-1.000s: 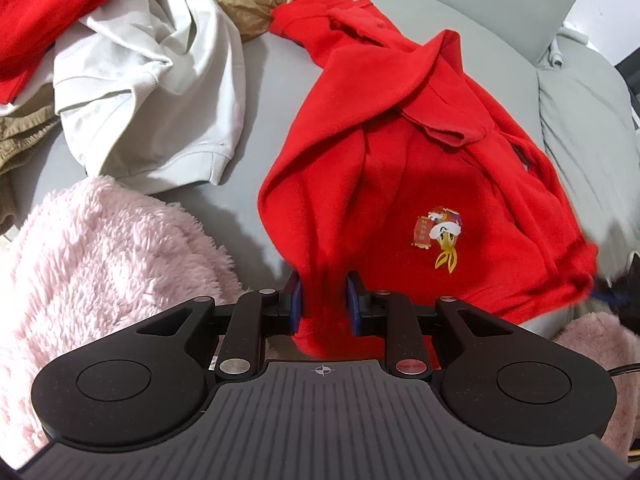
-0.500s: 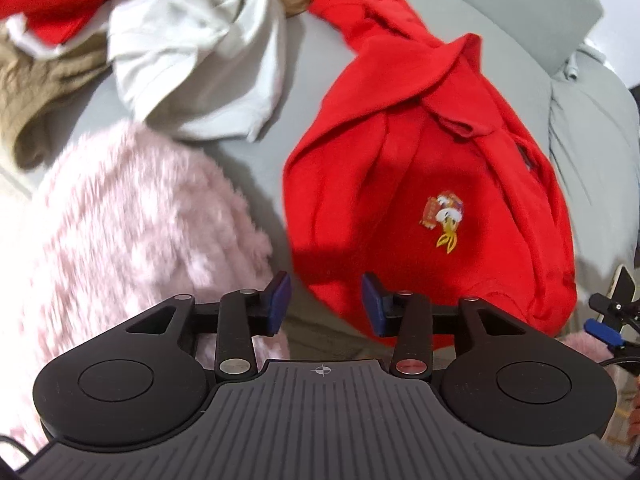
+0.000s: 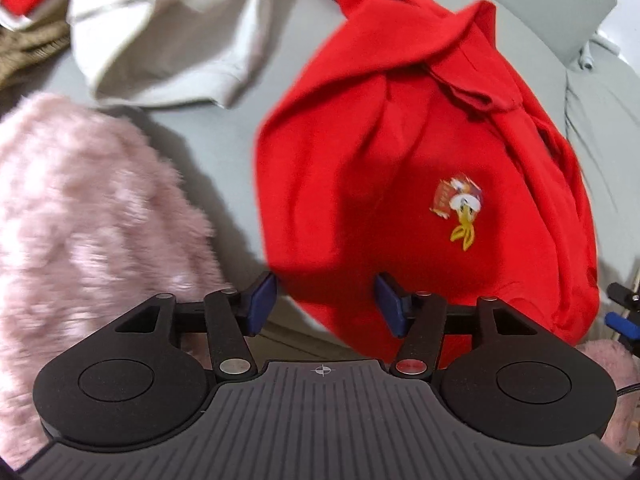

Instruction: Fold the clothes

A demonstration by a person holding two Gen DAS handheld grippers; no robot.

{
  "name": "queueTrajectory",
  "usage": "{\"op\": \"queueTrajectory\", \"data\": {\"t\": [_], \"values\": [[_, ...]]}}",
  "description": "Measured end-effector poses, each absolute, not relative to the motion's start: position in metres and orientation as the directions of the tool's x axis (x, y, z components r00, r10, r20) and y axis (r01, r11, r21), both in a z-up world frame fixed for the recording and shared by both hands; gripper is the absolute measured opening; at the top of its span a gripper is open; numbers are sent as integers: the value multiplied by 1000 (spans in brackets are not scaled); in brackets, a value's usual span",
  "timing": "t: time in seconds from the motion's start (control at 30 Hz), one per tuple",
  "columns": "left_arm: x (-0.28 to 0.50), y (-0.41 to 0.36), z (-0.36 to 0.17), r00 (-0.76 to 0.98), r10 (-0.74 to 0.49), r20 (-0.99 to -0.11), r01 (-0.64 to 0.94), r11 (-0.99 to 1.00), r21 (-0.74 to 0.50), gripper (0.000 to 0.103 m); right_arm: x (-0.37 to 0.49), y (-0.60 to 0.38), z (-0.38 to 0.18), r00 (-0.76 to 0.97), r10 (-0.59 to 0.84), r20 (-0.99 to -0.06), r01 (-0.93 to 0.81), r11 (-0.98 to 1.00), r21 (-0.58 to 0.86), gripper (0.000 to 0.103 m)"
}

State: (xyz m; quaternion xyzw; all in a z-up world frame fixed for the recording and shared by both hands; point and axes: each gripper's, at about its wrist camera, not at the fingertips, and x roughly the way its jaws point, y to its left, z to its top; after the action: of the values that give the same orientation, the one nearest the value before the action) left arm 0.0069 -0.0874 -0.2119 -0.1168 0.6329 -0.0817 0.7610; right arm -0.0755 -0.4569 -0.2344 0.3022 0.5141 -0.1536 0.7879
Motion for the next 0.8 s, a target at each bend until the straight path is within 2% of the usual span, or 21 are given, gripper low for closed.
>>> {"op": "queueTrajectory", "data": {"t": [0.2,0.23,0.3,0.47,0.53,0.57,0.6,0.63,0.67,0.73,0.77,0.8], "values": [[9,-81,-213,198,-312,-929,-73,941,-331,61,-72,-472,-263,430,172,-886,519,756,399,63],[9,-81,-213,202,-316,-927,-80,938,-337,61,-72,-472,-268,430,177,-885,516,757,402,58],[8,-78,-216,217,-330,-919,-116,926,-360,61,-69,-469,-271,417,191,-888,508,762,402,35],[6,-76,-217,228,-336,-914,-146,916,-373,59,-62,-457,-270,396,223,-891,456,794,402,36],[3,-77,-213,225,-327,-918,-142,921,-363,51,-62,-458,-270,398,224,-889,458,792,405,36],[2,-75,-208,223,-331,-917,-159,916,-369,37,-63,-458,-270,403,225,-887,458,789,409,36],[0,-73,-203,222,-337,-915,-173,910,-377,18,-64,-459,-269,413,228,-882,457,785,418,36],[-1,-70,-200,225,-362,-905,-179,897,-403,12,-65,-459,-268,419,230,-878,457,783,423,36],[-2,-65,-193,236,-418,-878,-183,868,-462,13,-66,-460,-268,426,232,-875,457,779,429,36],[-2,-60,-185,251,-437,-864,-188,853,-486,16,-68,-461,-267,442,235,-866,457,772,442,36],[0,-56,-181,255,-444,-859,-193,847,-495,24,-68,-461,-267,444,235,-865,457,771,444,36],[0,-54,-182,246,-428,-870,-200,856,-477,40,-67,-461,-267,446,235,-864,457,770,445,37]]}}
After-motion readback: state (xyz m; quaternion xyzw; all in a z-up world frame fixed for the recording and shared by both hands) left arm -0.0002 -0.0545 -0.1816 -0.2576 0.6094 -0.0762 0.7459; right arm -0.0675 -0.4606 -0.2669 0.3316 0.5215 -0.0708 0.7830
